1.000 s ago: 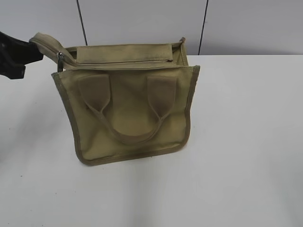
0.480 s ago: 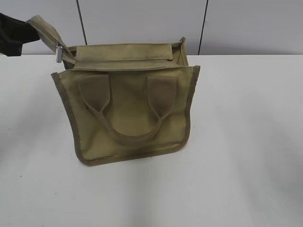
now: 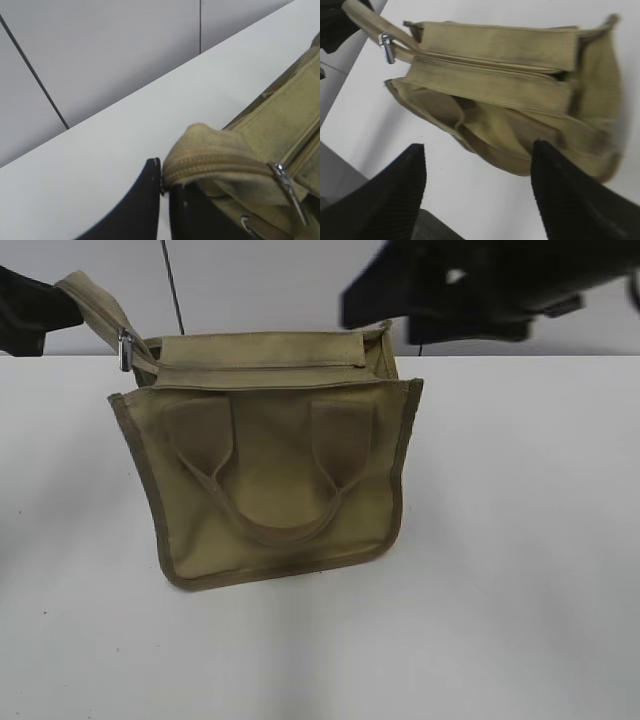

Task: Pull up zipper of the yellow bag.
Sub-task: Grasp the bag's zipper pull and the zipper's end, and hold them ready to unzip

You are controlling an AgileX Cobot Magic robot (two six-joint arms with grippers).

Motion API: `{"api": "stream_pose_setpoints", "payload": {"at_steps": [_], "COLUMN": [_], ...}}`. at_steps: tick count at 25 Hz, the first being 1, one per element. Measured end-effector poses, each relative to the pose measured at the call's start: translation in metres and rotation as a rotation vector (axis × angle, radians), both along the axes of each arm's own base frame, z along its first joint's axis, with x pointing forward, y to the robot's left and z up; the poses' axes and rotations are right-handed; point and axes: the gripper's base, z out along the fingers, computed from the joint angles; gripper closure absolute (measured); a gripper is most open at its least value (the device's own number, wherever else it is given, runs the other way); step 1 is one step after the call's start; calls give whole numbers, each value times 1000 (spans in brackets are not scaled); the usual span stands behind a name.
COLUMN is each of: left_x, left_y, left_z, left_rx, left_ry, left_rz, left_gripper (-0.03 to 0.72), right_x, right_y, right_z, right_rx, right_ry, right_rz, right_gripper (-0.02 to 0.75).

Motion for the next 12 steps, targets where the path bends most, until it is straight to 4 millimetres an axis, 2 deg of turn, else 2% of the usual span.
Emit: {"api": "stream_pose_setpoints", "payload": {"at_steps": [4, 7, 10, 12], "left_x": [0, 0, 0, 0], "left_y": [0, 0, 0, 0], "left_z": [0, 0, 0, 0], "left_rx": [-2, -5, -9, -13], "left_ry": [4, 6, 9, 12], "left_rz": [2, 3, 5, 7], "left_gripper": [680, 680, 680, 680], "right_x": [22, 36, 52, 57], "right_y": [73, 119, 151, 159], "right_z": [-9, -12, -16, -21], "right_rx": [27, 48, 66, 64], "right_ry": [79, 103, 135, 156], "right_rz": [101, 154, 178, 179], "right_gripper": [327, 352, 357, 358]}}
